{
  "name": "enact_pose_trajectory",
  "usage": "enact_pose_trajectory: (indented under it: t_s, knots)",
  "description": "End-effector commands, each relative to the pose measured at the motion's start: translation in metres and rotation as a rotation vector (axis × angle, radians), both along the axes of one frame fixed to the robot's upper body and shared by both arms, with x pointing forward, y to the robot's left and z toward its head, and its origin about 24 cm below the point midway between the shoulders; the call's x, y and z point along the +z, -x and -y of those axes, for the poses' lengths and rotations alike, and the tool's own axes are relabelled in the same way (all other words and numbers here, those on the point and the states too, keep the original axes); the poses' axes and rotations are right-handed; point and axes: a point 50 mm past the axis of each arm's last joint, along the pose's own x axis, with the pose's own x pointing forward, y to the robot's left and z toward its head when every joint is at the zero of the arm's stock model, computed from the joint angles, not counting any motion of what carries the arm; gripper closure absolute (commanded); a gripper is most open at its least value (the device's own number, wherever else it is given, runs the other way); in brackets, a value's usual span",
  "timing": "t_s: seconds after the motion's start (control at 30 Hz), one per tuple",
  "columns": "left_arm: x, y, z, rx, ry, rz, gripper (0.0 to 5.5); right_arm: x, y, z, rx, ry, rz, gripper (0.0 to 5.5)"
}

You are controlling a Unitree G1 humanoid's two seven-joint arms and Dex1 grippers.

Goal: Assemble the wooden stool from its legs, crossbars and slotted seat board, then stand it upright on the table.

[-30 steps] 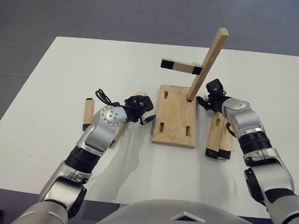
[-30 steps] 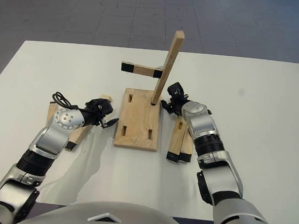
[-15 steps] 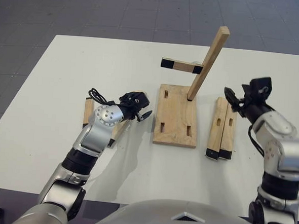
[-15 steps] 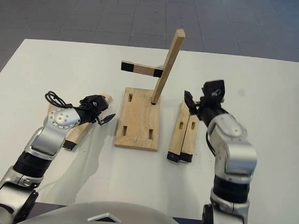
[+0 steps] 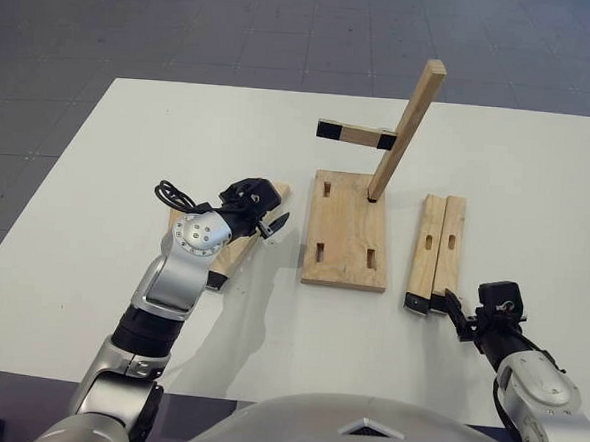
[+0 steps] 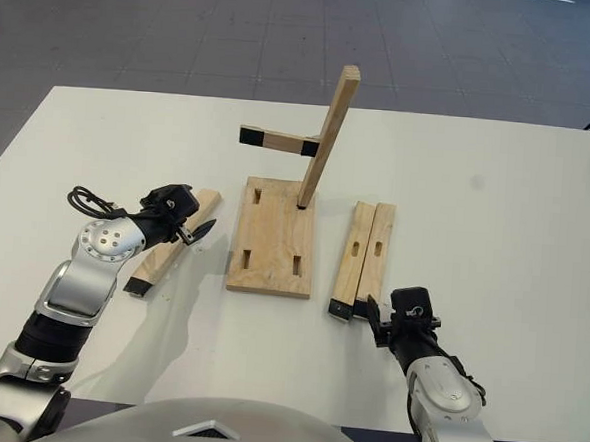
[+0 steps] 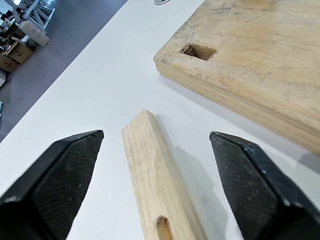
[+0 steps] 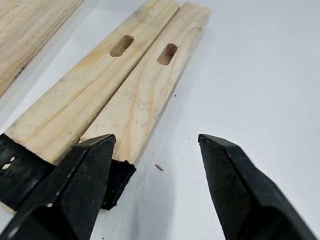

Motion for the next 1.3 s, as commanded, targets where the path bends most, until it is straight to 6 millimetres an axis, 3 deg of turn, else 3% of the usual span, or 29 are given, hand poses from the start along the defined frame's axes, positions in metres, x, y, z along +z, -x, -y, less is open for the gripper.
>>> enact_pose_trajectory:
  t_s: [0.03, 0.4, 0.53, 0.6, 0.73, 0.83, 1.03, 1.17, 1.3]
  knots:
    - [0.001, 0.000, 0.000, 0.014, 0.007, 0.002, 1.56, -0.009, 0.000, 0.012, -0.021, 0.092, -0.065, 2.44]
    - [0.001, -0.003, 0.005, 0.007, 0.015, 0.007, 1.56, 0.000, -0.026, 0.036, -0.067, 0.191, 0.043, 2.44]
    - [0.002, -0.003, 0.004, 0.011, 0.015, 0.010, 1.56, 0.031, -0.036, 0.023, -0.081, 0.086, 0.214, 2.44]
    - [0.002, -0.002, 0.003, 0.012, 0.015, 0.007, 1.56, 0.035, -0.035, 0.013, -0.063, 0.027, 0.230, 2.44]
    - [0.001, 0.000, 0.003, 0.014, 0.015, 0.003, 1.56, 0.021, -0.030, 0.009, -0.092, -0.053, 0.151, 2.44]
    - [0.000, 0.000, 0.002, 0.014, 0.013, 0.001, 1.56, 0.017, -0.034, 0.009, -0.094, -0.070, 0.136, 1.93]
    - [0.000, 0.000, 0.004, 0.008, 0.016, 0.000, 1.56, -0.011, -0.035, 0.008, -0.113, -0.102, 0.006, 1.93]
    - [0.000, 0.000, 0.003, 0.009, 0.015, 0.000, 1.56, -0.019, -0.039, 0.009, -0.131, -0.114, -0.015, 1.93]
    - [0.001, -0.002, 0.005, 0.001, 0.016, 0.000, 1.56, -0.023, -0.036, 0.007, -0.144, -0.108, -0.037, 2.72]
